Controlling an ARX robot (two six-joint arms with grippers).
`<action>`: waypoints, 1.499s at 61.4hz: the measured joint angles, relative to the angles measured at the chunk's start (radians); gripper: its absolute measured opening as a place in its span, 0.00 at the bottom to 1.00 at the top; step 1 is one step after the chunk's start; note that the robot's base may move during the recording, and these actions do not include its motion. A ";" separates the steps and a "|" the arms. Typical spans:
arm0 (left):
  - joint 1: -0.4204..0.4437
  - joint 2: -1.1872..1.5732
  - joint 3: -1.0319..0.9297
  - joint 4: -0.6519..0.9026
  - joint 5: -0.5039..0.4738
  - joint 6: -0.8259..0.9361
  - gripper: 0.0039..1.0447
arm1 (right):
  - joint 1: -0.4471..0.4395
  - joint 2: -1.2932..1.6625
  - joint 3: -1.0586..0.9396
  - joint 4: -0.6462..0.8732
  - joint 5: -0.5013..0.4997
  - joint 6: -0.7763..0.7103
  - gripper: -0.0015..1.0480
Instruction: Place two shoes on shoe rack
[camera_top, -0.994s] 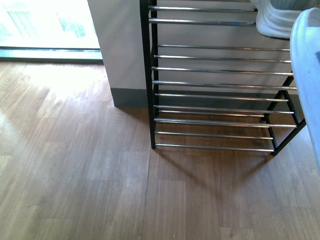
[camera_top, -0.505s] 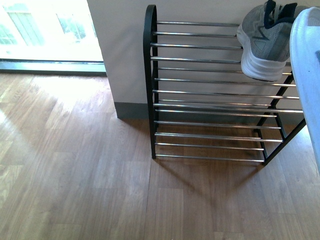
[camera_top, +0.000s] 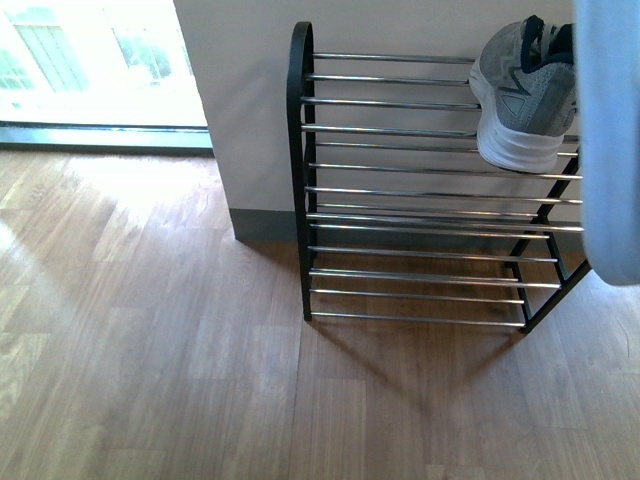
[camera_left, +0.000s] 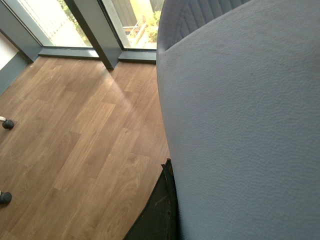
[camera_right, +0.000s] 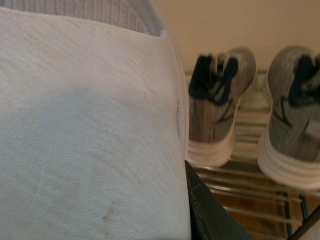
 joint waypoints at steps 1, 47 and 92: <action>0.000 0.000 0.000 0.000 0.000 0.000 0.02 | 0.010 0.000 0.011 -0.014 0.010 0.000 0.02; 0.000 0.000 0.000 0.000 0.001 0.000 0.02 | 0.281 0.752 1.061 -0.716 0.468 0.011 0.02; 0.000 0.000 0.000 0.000 0.001 0.000 0.02 | 0.155 1.104 1.608 -1.081 0.584 -0.004 0.02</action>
